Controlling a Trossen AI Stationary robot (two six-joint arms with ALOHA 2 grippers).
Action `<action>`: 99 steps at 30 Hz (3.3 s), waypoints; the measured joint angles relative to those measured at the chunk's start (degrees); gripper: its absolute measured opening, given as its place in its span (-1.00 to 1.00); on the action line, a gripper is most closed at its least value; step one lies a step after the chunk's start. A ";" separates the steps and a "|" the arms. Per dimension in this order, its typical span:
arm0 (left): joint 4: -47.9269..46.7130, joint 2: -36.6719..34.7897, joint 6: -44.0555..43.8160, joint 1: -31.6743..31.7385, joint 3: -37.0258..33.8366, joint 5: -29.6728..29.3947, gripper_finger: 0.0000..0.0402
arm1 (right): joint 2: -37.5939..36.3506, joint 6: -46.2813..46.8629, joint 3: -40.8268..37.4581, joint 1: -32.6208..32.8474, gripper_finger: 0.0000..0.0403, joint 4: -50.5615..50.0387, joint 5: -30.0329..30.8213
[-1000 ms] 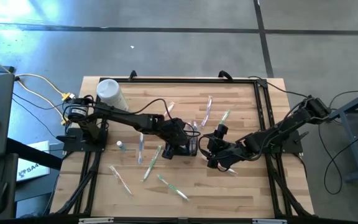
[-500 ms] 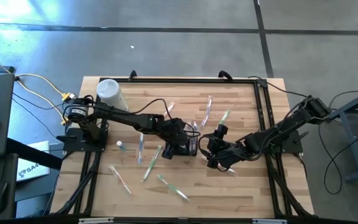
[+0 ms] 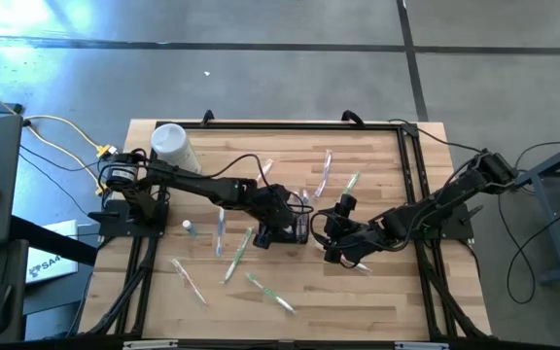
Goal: Pick & Place toothbrushing station
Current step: Put the right blue mouthwash into the black mesh, then put the top orange toothbrush into the black mesh
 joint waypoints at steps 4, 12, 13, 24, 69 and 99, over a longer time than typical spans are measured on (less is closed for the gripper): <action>0.05 -0.02 0.00 0.00 0.00 -0.02 -0.34 | 0.00 0.00 0.02 0.00 0.42 -0.11 -0.02; 0.30 -0.02 0.00 -0.02 0.00 -0.02 -0.33 | 0.00 0.00 0.02 0.00 0.42 -0.22 -0.21; 0.20 -0.02 0.00 -0.02 0.06 -0.03 -0.33 | 0.00 0.00 0.02 0.00 0.42 -0.22 -0.51; -5.96 -0.04 0.01 -0.02 4.80 -1.79 -0.33 | 0.00 0.00 0.03 0.02 0.42 -0.22 -1.17; -47.23 -23.15 -15.83 2.75 5.68 -21.07 -0.33 | -2.41 1.73 0.04 0.02 0.42 -2.16 0.63; -36.45 4.36 -24.39 26.08 5.62 -2.92 -0.33 | -2.56 4.70 0.04 0.02 0.42 -4.74 0.24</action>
